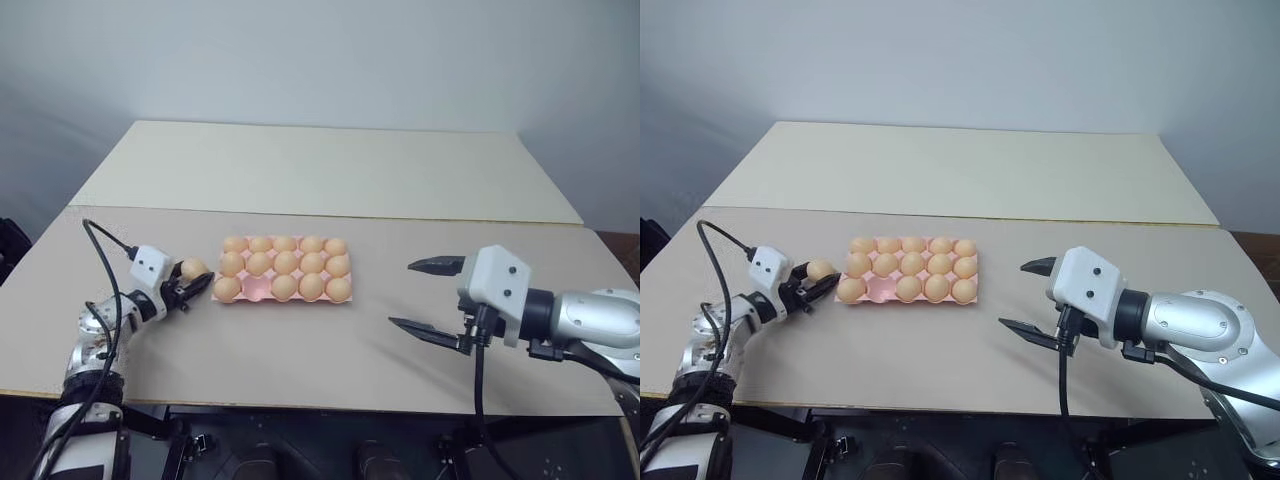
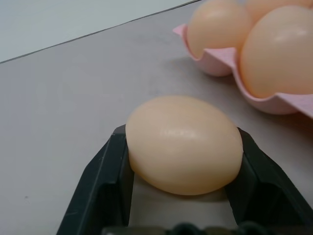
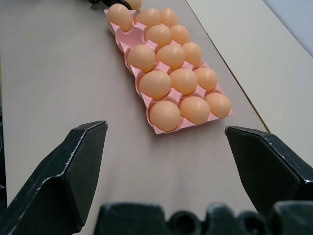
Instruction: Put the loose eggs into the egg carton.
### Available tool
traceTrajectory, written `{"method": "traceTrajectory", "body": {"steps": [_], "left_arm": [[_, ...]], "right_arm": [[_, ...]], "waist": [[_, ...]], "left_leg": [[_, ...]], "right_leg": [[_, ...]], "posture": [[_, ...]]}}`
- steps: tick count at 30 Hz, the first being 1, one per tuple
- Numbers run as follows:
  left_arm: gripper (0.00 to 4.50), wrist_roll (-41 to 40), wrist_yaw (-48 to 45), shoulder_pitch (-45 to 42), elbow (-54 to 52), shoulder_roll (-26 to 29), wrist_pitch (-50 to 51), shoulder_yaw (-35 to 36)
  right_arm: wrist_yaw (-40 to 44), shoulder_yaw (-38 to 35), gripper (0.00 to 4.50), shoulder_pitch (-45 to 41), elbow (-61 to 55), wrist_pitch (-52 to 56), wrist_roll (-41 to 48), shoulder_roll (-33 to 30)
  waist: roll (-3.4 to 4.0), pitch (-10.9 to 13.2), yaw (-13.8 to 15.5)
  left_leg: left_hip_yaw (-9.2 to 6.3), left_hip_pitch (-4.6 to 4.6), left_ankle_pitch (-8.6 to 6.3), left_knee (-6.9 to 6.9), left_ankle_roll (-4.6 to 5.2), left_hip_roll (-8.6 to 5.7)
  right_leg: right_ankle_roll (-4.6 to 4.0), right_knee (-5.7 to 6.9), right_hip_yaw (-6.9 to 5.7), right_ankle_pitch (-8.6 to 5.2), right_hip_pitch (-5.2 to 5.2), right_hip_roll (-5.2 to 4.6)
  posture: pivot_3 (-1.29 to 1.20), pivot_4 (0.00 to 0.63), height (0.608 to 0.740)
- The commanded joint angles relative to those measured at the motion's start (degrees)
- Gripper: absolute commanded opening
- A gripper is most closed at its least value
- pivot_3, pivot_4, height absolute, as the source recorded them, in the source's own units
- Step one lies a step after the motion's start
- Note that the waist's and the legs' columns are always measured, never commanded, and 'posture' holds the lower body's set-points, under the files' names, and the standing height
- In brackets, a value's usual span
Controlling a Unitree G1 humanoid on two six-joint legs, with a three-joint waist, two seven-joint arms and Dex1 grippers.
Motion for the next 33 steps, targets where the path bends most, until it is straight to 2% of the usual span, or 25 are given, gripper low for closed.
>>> {"method": "traceTrajectory", "body": {"steps": [1,4,10,17,26,33], "left_arm": [[2.2,-8.3,-6.4,0.5,-10.8,3.3,4.1,3.8],[2.2,-13.6,-15.5,0.6,-16.4,6.6,9.9,2.8],[2.2,-13.7,-26.5,-3.0,-15.1,8.2,12.8,-2.8],[2.2,-8.9,-31.4,-10.1,-7.5,5.6,8.4,-8.7],[2.2,-5.9,-33.9,-13.4,-1.5,4.7,5.4,-9.8],[4.42,-4.8,-34.9,-15.0,1.6,2.0,3.5,-10.4]], "right_arm": [[-1.0,-1.8,4.5,-0.1,-1.8,0.4,0.3,-0.4],[-1.8,-1.7,4.5,-0.7,-2.4,0.5,0.6,-0.2],[-3.6,-1.9,4.5,-0.4,-3.5,0.8,1.0,0.7],[-5.7,-2.5,4.5,2.3,-5.1,0.9,0.1,1.1],[-8.7,-3.2,4.5,3.5,-8.0,2.9,0.8,1.5],[-9.1,-3.3,4.5,3.4,-8.4,4.0,1.2,1.1]], "waist": [[0.0,0.0,0.1],[0.01,0.0,0.1],[0.04,0.0,0.1],[0.03,0.0,0.1],[0.04,0.0,-0.3],[0.03,0.0,0.2]], "left_leg": [[0.0,0.01,0.0,0.0,0.0,0.0],[0.0,0.01,0.0,0.01,0.0,0.0],[0.01,0.08,0.0,0.0,0.0,-0.02],[0.0,0.01,0.0,0.01,0.01,-0.03],[-0.01,0.01,0.0,0.04,0.01,-0.03],[-0.03,-0.01,0.0,0.06,0.01,-0.04]], "right_leg": [[0.0,0.01,0.0,0.0,0.01,0.0],[0.0,0.0,0.0,0.0,0.02,0.0],[0.01,-0.02,-0.01,-0.01,0.09,0.01],[0.01,-0.05,-0.01,-0.01,0.05,0.02],[0.01,-0.02,0.01,-0.01,0.04,0.04],[0.02,-0.04,-0.01,-0.01,0.07,0.03]], "posture": [[0.0,0.15,0.74],[0.0,0.15,0.74],[0.0,0.15,0.74],[0.0,0.15,0.74],[0.0,0.15,0.74],[0.0,0.15,0.74]]}}
